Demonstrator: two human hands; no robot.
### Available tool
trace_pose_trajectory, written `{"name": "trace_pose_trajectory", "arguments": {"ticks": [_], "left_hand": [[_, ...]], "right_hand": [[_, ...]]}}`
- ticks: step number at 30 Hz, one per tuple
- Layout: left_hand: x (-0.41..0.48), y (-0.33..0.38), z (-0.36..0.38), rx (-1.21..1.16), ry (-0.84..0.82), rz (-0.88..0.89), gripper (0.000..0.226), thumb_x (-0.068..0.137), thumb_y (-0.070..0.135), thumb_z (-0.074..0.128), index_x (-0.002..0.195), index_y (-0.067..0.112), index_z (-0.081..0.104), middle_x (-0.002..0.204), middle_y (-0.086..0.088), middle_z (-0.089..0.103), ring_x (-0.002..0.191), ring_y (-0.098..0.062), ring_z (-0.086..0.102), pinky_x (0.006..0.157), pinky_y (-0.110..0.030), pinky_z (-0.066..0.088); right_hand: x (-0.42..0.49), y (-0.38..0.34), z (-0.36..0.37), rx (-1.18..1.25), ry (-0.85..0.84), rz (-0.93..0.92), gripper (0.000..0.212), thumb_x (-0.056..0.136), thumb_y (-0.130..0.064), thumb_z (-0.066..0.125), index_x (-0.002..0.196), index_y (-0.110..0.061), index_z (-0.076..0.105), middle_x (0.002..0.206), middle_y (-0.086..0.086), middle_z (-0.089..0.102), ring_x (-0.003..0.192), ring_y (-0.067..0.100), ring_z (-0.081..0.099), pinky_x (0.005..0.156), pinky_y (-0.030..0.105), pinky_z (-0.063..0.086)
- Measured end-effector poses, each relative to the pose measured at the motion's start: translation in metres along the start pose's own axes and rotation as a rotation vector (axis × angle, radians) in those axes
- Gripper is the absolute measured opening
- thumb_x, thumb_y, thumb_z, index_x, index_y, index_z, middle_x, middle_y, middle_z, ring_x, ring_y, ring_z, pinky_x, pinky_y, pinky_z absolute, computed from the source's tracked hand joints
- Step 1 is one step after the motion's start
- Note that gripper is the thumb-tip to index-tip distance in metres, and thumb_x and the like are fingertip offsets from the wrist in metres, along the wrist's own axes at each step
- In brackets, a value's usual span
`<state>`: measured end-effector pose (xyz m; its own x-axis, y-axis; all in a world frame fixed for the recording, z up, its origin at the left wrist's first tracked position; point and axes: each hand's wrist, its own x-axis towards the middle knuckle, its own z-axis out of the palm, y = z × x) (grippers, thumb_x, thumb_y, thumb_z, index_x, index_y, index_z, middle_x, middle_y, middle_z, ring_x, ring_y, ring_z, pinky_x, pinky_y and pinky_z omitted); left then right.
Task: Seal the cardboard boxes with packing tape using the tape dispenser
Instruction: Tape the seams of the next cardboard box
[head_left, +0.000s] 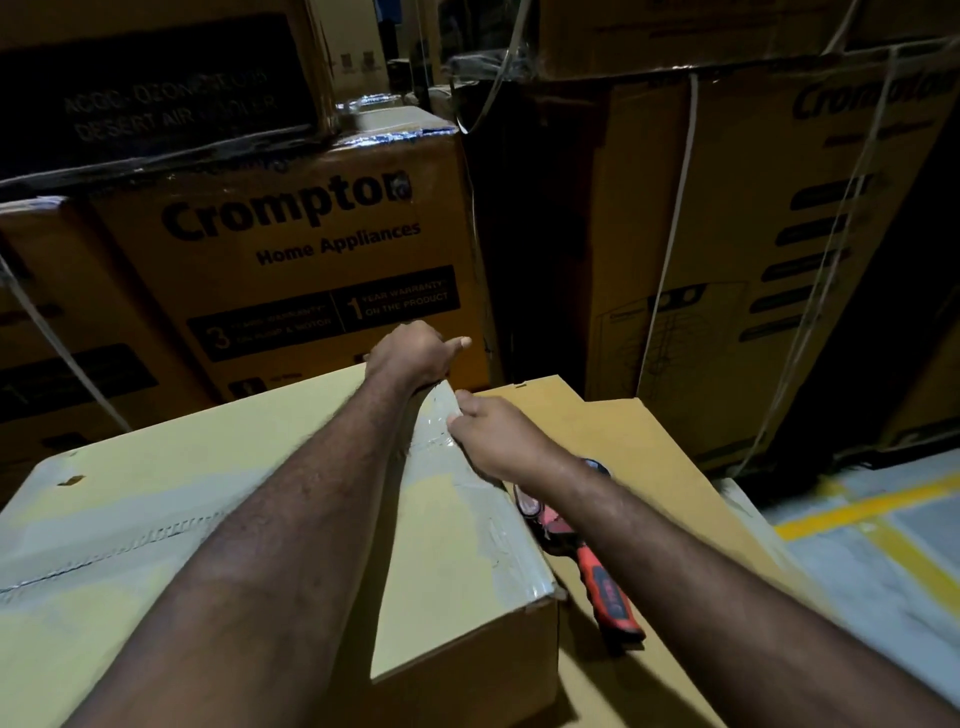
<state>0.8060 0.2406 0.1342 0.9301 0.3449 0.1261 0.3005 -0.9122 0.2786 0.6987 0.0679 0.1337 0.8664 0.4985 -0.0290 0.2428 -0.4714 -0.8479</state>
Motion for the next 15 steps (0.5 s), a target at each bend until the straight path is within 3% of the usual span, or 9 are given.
{"name": "trace_pose_trajectory", "arguments": {"ticks": [3,6,9,13,15], "left_hand": [[0.003,-0.001,0.0,-0.007,0.006,-0.022,0.057,0.089,0.072,0.053,0.074,0.02,0.072,0.078,0.002,0.069,0.073,-0.019,0.065,0.066,-0.035,0.056],[0.003,0.001,0.001,0.009,0.014,-0.026,0.054,0.089,0.069,0.056,0.079,0.018,0.069,0.08,0.0,0.068,0.072,-0.02,0.064,0.055,-0.029,0.045],[0.002,0.004,0.003,0.031,0.037,-0.013,0.052,0.09,0.068,0.056,0.084,0.017,0.067,0.083,-0.002,0.067,0.073,-0.021,0.064,0.055,-0.029,0.043],[0.002,0.005,0.002,0.034,0.029,-0.008,0.051,0.09,0.067,0.056,0.091,0.017,0.069,0.087,-0.002,0.067,0.076,-0.022,0.063,0.059,-0.03,0.047],[0.002,0.004,0.001,0.018,0.025,-0.012,0.051,0.09,0.066,0.056,0.092,0.017,0.069,0.089,-0.002,0.067,0.077,-0.022,0.063,0.063,-0.032,0.05]], "right_hand": [[-0.003,-0.002,-0.001,-0.027,0.037,-0.004,0.032,0.099,-0.025,0.041,0.118,-0.012,0.063,0.116,0.007,0.066,0.107,0.025,0.06,0.098,0.043,0.049],[-0.028,0.003,-0.004,-0.129,0.051,-0.015,0.033,0.101,-0.028,0.038,0.108,-0.019,0.068,0.1,0.0,0.07,0.093,0.021,0.063,0.085,0.039,0.054],[-0.066,0.014,-0.002,-0.156,0.098,-0.001,0.036,0.102,-0.037,0.033,0.103,-0.024,0.067,0.09,-0.008,0.069,0.086,0.015,0.063,0.081,0.042,0.053],[-0.105,0.023,0.0,-0.048,0.107,-0.028,0.036,0.104,-0.042,0.031,0.114,-0.03,0.064,0.094,-0.011,0.07,0.089,0.009,0.065,0.081,0.042,0.055],[-0.121,0.025,0.001,0.041,0.088,-0.055,0.033,0.105,-0.04,0.034,0.124,-0.038,0.061,0.101,-0.019,0.07,0.095,0.0,0.063,0.086,0.034,0.054]]}}
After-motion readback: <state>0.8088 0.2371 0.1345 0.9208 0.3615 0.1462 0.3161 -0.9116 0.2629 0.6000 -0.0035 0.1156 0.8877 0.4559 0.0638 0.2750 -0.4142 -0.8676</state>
